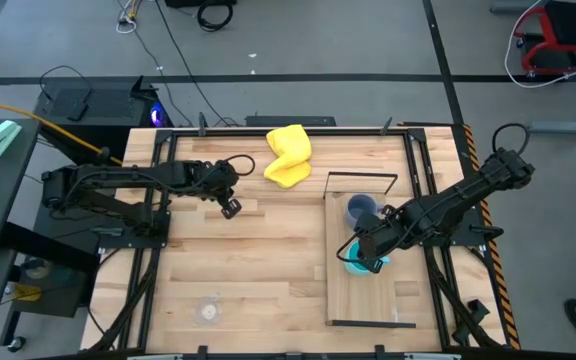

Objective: Stack small to large cups/mugs on shelf
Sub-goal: Put the blue mug on the shelf

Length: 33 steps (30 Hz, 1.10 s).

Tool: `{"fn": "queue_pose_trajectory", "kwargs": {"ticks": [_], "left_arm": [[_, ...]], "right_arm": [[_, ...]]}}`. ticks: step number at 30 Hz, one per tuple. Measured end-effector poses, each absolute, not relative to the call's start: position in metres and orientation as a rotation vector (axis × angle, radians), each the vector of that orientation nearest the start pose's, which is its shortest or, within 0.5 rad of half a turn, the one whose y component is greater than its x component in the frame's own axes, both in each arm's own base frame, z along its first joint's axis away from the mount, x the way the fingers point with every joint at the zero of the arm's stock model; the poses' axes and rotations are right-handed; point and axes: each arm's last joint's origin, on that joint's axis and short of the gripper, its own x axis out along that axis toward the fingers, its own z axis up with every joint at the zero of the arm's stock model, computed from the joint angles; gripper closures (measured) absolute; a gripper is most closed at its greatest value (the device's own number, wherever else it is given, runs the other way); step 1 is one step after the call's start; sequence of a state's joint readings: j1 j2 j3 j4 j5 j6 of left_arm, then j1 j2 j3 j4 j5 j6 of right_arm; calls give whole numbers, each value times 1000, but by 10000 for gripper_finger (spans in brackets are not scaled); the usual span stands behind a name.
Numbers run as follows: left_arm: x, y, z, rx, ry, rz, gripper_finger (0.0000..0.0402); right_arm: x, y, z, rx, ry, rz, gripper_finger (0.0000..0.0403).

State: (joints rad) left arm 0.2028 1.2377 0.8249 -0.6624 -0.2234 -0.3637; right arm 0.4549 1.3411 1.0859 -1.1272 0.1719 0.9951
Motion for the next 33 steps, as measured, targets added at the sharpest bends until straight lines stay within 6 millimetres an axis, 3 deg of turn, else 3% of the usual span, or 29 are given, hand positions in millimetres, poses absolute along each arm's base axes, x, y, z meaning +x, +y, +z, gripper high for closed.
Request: {"fn": "queue_pose_trajectory", "kwargs": {"ticks": [8,15,33], "left_arm": [[222,52,225,-312,999,575,373],[222,52,225,-312,999,576,384],[222,52,225,-312,998,576,373]], "right_arm": [[215,100,253,380,1318,-419,398],[215,100,252,378,1321,-416,393],[215,99,253,361,1299,-436,329]]}}
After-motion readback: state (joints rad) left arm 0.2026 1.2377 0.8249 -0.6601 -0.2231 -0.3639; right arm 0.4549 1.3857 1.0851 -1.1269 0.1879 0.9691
